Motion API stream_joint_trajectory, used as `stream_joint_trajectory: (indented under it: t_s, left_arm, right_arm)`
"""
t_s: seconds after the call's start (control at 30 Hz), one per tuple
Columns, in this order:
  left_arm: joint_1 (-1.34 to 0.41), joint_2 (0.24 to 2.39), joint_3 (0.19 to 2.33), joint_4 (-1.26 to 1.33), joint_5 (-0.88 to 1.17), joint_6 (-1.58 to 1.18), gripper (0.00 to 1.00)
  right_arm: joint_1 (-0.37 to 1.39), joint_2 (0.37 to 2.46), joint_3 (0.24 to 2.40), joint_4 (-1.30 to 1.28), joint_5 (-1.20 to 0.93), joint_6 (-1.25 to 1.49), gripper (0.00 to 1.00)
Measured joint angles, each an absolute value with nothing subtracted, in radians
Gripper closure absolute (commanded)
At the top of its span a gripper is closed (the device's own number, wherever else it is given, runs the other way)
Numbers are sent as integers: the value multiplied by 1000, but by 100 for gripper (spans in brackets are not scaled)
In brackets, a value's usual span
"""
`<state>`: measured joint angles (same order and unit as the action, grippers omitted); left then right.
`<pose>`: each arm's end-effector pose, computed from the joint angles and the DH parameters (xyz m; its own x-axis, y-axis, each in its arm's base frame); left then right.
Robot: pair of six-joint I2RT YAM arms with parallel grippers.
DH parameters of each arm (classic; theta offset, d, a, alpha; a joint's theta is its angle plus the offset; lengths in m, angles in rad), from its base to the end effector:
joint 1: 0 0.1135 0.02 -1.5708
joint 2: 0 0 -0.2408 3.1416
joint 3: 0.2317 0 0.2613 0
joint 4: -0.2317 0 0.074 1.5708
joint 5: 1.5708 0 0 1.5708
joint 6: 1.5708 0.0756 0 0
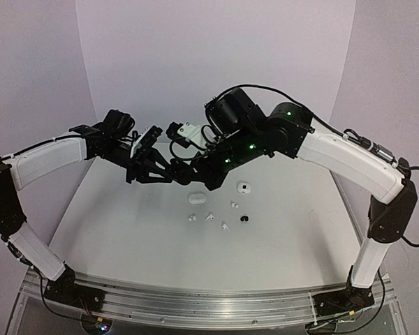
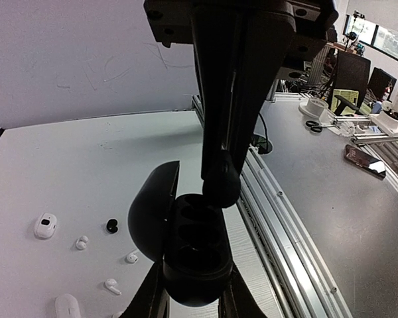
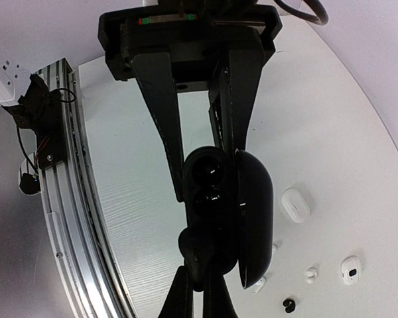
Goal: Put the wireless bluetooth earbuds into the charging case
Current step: Insert the right earbud into the right side groove of the charging case.
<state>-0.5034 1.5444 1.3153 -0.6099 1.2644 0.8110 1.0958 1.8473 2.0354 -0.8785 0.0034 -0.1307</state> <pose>0.2627 -0.2270 0.2829 0.0612 0.2159 -0.9745 0.9570 -0.2899 -0.0041 0.2013 0.3909 0.3564 -0.1730 -0.6214 -0.7641 -0.9185 0.3819 -0.1026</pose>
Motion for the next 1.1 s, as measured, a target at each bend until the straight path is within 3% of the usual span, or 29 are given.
stream_joint_trajectory:
  t_s: [1.1]
  left_arm:
    - [-502,1544,1324,-574,1276,784,100]
  right_arm:
    - [1100,1877,2064,-907,76,-152,100]
